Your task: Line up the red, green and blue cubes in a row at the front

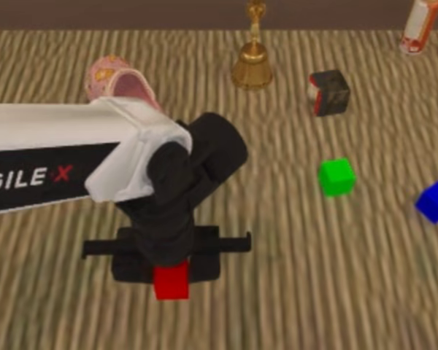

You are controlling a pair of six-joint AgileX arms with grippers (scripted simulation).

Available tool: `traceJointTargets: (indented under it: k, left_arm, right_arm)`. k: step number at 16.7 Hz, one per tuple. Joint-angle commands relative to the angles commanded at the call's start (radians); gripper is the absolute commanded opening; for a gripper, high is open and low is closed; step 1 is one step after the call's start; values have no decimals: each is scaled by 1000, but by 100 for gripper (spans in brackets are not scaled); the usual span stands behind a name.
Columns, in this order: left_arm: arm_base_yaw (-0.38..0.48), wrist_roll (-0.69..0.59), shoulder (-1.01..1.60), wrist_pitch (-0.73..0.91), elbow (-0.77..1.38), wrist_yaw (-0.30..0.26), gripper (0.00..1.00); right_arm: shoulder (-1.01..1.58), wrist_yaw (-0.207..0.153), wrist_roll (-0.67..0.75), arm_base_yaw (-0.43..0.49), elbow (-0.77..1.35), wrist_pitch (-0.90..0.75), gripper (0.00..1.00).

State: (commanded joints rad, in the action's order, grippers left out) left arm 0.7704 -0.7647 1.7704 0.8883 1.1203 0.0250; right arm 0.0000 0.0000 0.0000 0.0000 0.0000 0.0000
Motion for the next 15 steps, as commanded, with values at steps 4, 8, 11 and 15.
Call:
traceJointTargets:
  k: [4,8,11,15]
  left_arm:
    - [2,1,47,-120,-77,0,0]
    - [3,1,50,-126,-81,0,0]
    - [3,1,50,-126,-81,0,23]
    - [3,1,50,-126,-81,0,53]
  right_arm:
    - [0,0,0,0,0,0,100]
    - [0,0,0,0,0,0,100]
    - [0,0,0,0,0,0,100]
    - [0,0,0,0,0,0,100]
